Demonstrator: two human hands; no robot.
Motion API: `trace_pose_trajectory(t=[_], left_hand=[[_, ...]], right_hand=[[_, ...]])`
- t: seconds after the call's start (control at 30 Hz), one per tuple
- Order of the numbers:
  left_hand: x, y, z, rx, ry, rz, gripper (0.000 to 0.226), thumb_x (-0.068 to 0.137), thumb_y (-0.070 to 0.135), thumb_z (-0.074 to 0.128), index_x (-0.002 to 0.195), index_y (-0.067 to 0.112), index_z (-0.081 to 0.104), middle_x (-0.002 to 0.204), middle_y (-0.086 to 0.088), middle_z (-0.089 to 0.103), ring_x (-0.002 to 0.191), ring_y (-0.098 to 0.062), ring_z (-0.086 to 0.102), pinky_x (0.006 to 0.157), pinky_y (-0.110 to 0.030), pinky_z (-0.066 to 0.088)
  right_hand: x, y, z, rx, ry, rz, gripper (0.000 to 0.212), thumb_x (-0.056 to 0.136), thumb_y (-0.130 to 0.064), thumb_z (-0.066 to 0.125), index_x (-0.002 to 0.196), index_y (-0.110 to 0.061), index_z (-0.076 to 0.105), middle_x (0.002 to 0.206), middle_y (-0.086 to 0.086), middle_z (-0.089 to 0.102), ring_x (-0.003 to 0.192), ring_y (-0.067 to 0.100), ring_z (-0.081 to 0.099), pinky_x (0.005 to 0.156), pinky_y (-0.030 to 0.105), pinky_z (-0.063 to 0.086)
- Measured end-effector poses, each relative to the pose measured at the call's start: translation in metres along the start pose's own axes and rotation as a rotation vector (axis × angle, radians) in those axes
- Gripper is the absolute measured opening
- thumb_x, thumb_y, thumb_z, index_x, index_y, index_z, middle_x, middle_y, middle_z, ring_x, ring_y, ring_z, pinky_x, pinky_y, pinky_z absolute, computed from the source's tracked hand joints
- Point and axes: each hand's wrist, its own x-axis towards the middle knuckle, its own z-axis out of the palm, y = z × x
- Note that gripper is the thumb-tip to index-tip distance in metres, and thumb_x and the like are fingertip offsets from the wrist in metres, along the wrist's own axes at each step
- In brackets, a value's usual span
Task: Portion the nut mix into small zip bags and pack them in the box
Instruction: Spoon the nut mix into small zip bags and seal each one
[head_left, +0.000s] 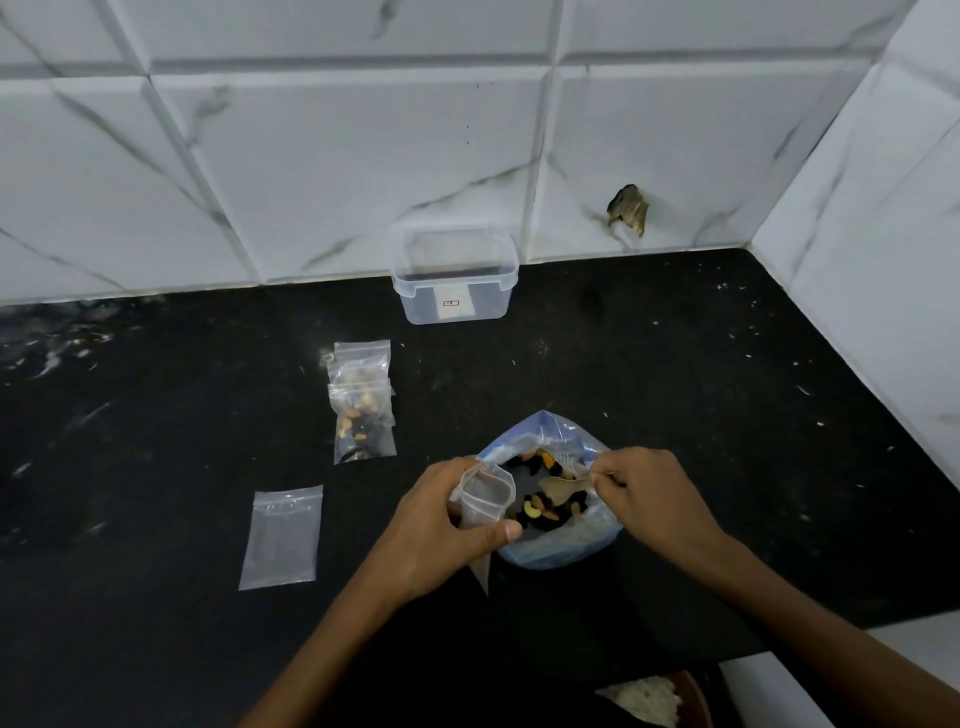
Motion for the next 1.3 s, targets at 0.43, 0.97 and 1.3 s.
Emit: trace_pose_trajectory(t=[0.43, 0.97, 1.3], left_hand=[[-0.004, 0.004, 0.002, -0.001, 0.004, 0.003, 0.053, 0.07, 0.046, 0.084, 0.111, 0.052, 0.052, 0.128, 0.014, 0.054, 0.115, 0.001, 0.057, 0.094, -0.025, 0.052], [-0.004, 0.007, -0.001, 0.024, 0.036, -0.004, 0.05, 0.072, 0.04, 0.084, 0.108, 0.052, 0.051, 0.125, 0.016, 0.054, 0.113, 0.0, 0.057, 0.094, -0.027, 0.052], [-0.002, 0.015, -0.006, 0.149, 0.111, 0.063, 0.054, 0.071, 0.04, 0.084, 0.112, 0.048, 0.05, 0.126, 0.018, 0.049, 0.11, 0.007, 0.052, 0.088, -0.016, 0.048]], right_hand=[[0.003, -0.011, 0.025, 0.127, -0.094, 0.024, 0.016, 0.093, -0.018, 0.056, 0.09, -0.021, 0.072, 0.075, -0.016, 0.057, 0.07, -0.007, 0.055, 0.065, 0.009, 0.038], [0.003, -0.002, 0.003, 0.721, -0.208, 0.4, 0.014, 0.093, -0.011, 0.056, 0.088, -0.011, 0.068, 0.071, 0.005, 0.064, 0.051, 0.005, 0.057, 0.046, 0.017, 0.043], [-0.011, -0.002, -0.041, 0.883, -0.183, 0.397, 0.016, 0.093, -0.01, 0.055, 0.094, -0.009, 0.071, 0.075, 0.007, 0.064, 0.052, 0.007, 0.054, 0.046, 0.02, 0.042]])
